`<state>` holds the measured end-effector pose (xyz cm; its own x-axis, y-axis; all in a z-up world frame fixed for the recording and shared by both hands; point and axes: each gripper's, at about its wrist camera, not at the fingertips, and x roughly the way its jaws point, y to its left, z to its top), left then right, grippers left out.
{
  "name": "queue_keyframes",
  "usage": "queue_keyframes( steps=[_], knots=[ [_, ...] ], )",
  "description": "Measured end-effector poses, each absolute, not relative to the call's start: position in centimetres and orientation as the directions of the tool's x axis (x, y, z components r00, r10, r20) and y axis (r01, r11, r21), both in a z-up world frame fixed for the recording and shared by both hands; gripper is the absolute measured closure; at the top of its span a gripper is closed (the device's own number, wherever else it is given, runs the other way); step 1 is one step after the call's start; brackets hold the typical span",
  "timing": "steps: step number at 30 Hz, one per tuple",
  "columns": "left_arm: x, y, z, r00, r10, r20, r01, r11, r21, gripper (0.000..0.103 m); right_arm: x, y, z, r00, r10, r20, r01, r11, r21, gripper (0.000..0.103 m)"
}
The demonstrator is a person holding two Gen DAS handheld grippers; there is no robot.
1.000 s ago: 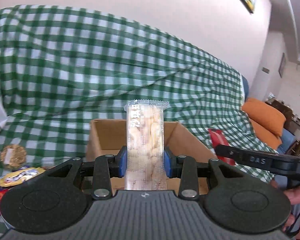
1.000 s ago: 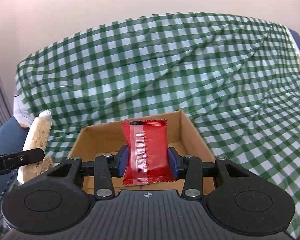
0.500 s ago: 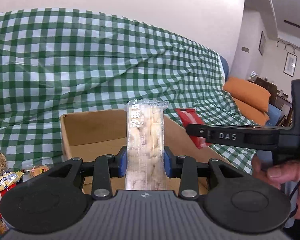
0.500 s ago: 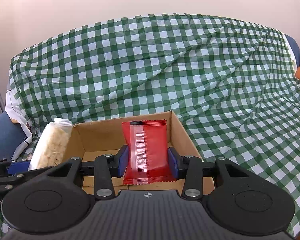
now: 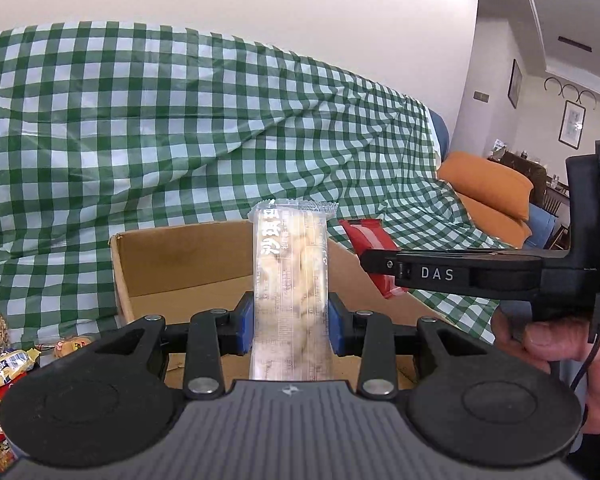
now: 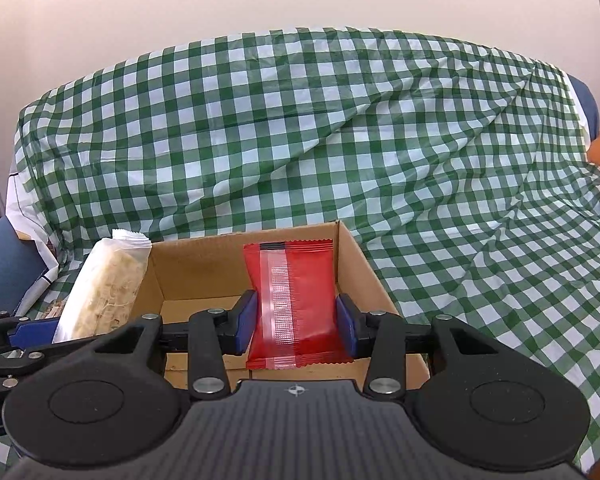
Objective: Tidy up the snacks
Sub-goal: 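Carry both bars over the box and open both tools to drop them, then grasp the yellow wafer bar with the left tool while the right tool grasps the chocolate bar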
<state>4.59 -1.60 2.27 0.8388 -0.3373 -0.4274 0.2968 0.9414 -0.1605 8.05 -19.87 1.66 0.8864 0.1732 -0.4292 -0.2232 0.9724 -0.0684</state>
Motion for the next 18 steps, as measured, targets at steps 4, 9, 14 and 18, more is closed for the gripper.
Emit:
queue_keyframes(
  steps=[4, 9, 14, 18],
  knots=[
    [4.53, -1.63, 2.25, 0.835, -0.348, -0.426, 0.306, 0.937, -0.167, 0.063, 8.12, -19.85, 1.63, 0.889, 0.163, -0.428, -0.213, 0.975, -0.071, 0.058],
    [4.41, -1.73, 2.33, 0.828, -0.378, -0.415, 0.33, 0.926, -0.184, 0.063, 7.88, -19.17, 1.47, 0.898, 0.14, -0.417, -0.211, 0.969, -0.129, 0.058],
    [4.23, -1.74, 2.47, 0.837, -0.375, -0.399, 0.328, 0.927, -0.184, 0.051, 7.7, -19.37, 1.62, 0.9, 0.153, -0.407, -0.215, 0.97, -0.111, 0.056],
    [4.1, -1.3, 2.43, 0.854, -0.357, -0.378, 0.306, 0.933, -0.188, 0.046, 7.48, -19.93, 1.92, 0.925, 0.134, -0.356, -0.176, 0.981, -0.088, 0.027]
  ],
)
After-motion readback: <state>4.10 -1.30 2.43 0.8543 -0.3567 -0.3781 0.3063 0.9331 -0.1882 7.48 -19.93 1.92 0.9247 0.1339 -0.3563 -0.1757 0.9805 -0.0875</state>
